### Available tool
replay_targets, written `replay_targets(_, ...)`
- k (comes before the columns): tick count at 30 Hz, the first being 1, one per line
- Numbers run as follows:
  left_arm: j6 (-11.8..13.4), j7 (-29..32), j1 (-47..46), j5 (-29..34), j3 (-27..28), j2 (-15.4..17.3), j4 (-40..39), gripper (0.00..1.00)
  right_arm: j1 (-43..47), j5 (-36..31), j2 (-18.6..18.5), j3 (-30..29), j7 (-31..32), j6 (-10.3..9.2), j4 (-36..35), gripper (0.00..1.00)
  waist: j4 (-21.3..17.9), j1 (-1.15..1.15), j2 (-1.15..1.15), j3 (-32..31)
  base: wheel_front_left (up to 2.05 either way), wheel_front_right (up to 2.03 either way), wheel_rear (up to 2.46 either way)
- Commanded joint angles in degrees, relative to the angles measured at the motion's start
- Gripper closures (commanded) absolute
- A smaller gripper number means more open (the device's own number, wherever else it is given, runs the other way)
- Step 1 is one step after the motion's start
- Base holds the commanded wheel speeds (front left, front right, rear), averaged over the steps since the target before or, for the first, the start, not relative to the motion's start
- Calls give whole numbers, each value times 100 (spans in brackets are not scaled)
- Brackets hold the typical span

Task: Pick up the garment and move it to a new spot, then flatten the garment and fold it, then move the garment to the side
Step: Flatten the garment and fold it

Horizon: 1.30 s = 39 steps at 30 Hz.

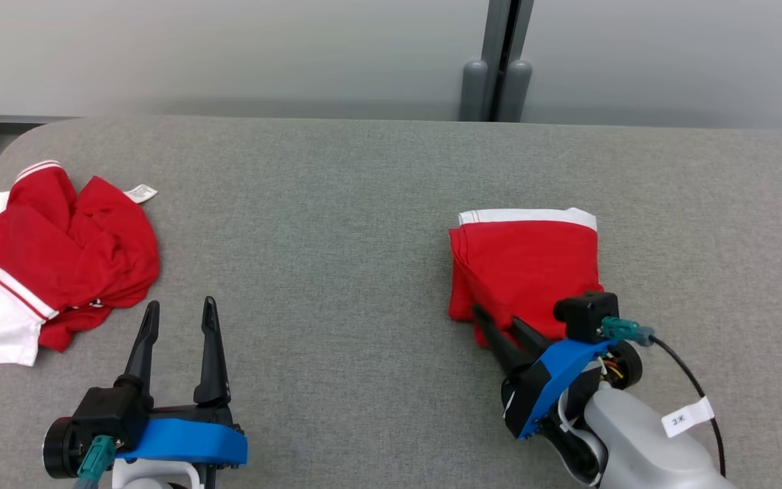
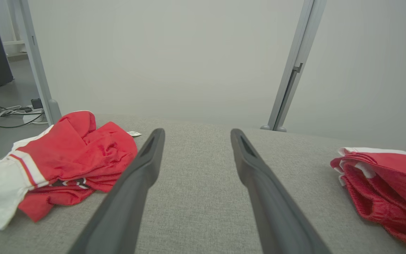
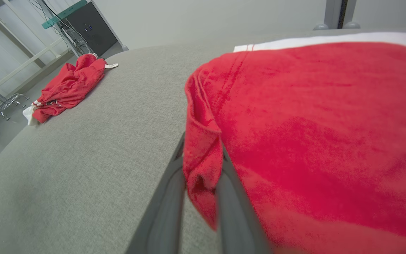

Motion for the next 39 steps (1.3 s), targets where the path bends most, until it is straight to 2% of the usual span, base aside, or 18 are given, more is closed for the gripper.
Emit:
replay_targets(1, 17, -16, 3, 0, 9, -4, 11, 0, 114, -82, 0, 81, -83, 3, -111, 0, -66, 0, 0, -26, 0, 0, 0)
replay_targets(5, -11, -16, -46, 27, 29, -3, 26, 0, 220, -224, -76, 127, -140, 3, -300, 0, -134, 0, 0, -60, 0, 0, 0)
replay_targets(8, -25, -16, -55, 47, 62, -3, 31, 0, 333, -365, -187, -46, -170, 3, -577, 0, -213, 0, 0, -109, 0, 0, 0)
replay_targets(18, -34, -16, 64, 142, 174, -3, 9, 0, 1314, -1353, -387, -1694, -171, 3, -1952, 0, -625, 0, 0, -277, 0, 0, 0)
replay_targets(28, -53, -16, 105, 335, 291, 1, 132, 0, 2231, -2138, -74, -3176, -172, 3, -2843, 0, -960, 0, 0, -499, 0, 0, 0)
replay_targets(39, 4, -16, 375, 609, 334, 52, 150, 0, 3029, -2927, 390, -3962, -168, 3, -3409, 0, -939, 0, 0, -745, 0, 0, 0)
